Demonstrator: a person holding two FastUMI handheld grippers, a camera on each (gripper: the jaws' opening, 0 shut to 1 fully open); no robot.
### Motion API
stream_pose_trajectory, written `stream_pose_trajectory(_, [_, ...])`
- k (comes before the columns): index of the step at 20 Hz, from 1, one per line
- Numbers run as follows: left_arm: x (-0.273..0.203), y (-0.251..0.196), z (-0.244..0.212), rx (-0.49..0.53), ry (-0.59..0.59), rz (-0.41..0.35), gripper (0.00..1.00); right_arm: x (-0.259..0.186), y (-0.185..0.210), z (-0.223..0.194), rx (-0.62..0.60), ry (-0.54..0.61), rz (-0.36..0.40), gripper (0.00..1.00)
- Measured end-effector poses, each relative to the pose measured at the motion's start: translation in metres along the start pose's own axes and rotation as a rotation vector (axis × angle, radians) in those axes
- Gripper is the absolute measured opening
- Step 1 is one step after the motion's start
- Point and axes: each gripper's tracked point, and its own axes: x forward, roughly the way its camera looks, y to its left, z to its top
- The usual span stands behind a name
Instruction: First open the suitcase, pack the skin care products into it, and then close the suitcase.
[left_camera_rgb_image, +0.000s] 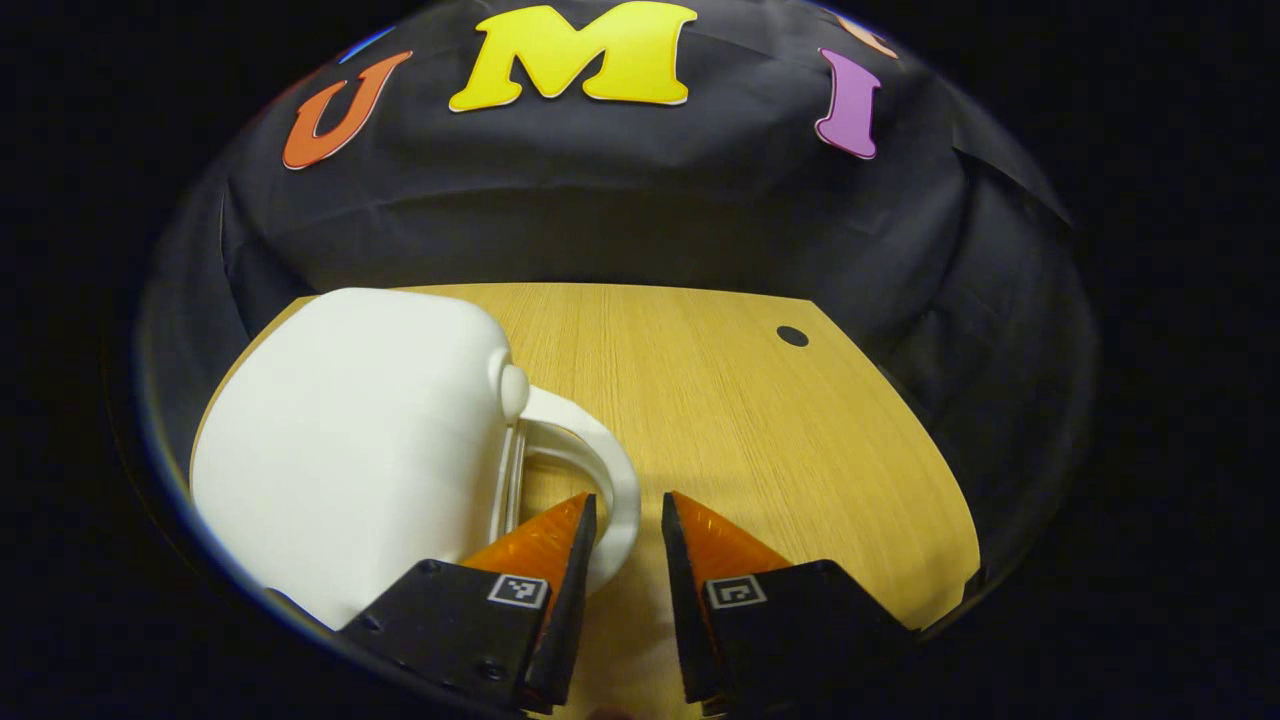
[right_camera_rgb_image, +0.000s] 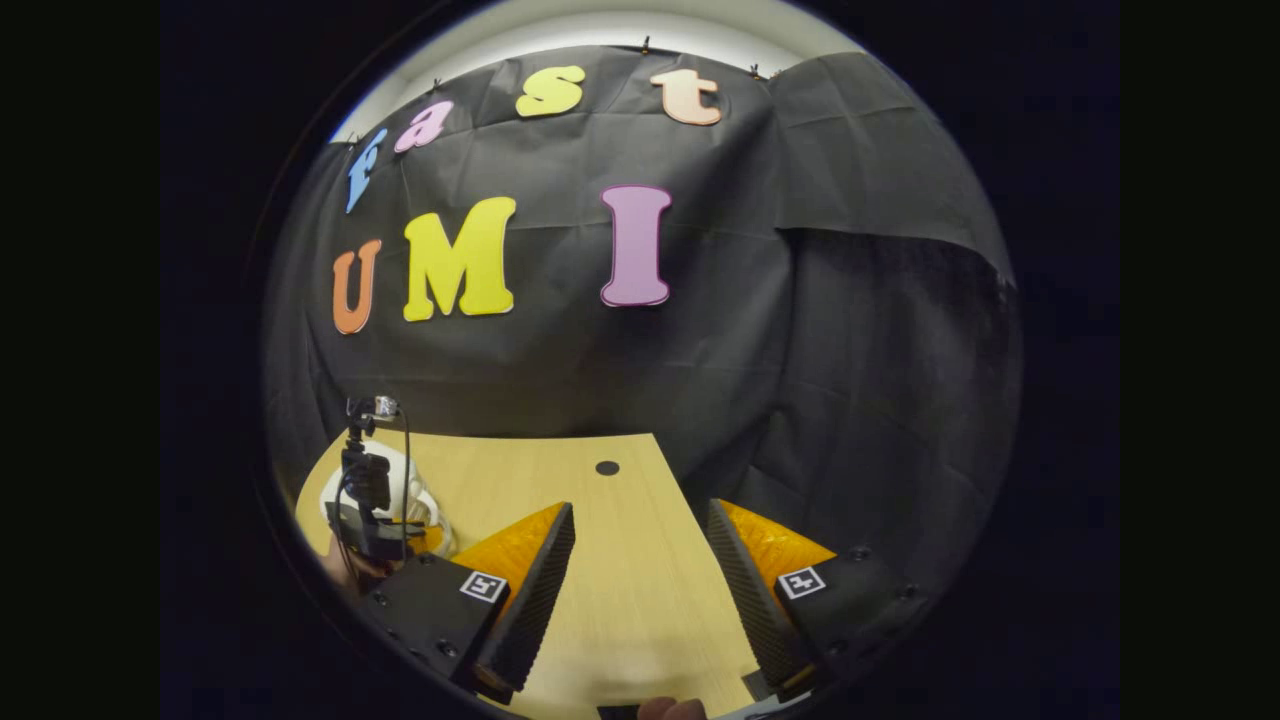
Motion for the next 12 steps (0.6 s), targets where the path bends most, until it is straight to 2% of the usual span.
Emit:
stream_pose_trajectory(2, [-0.002,-0.005,0.001,-0.002,-0.003,-0.009,0.58,0.000,0.003,-0.001,-0.004,0.000,0.008,0.80])
stream_pose_trajectory(3, [-0.004,-0.009,0.001,-0.003,-0.008,-0.017,0.79,0.001,0.004,-0.001,-0.004,0.000,0.013,0.80])
stream_pose_trajectory(4, [-0.006,-0.014,0.001,0.004,-0.005,-0.025,0.79,0.001,0.007,-0.001,-0.004,0.000,0.021,0.80])
stream_pose_trajectory(5, [-0.009,-0.016,-0.001,0.019,0.005,-0.020,0.94,0.004,0.011,-0.003,-0.005,0.001,0.030,0.80])
stream_pose_trajectory(6, [-0.016,-0.020,0.002,0.032,0.011,-0.028,1.00,0.005,0.015,-0.003,-0.005,0.002,0.040,0.80])
stream_pose_trajectory(8, [-0.030,-0.027,0.015,0.042,-0.027,-0.039,1.00,0.009,0.024,0.000,-0.005,-0.008,0.063,0.80])
stream_pose_trajectory(12, [-0.076,-0.017,0.072,0.053,-0.169,-0.026,0.99,0.021,0.060,0.022,-0.018,-0.046,0.147,0.79])
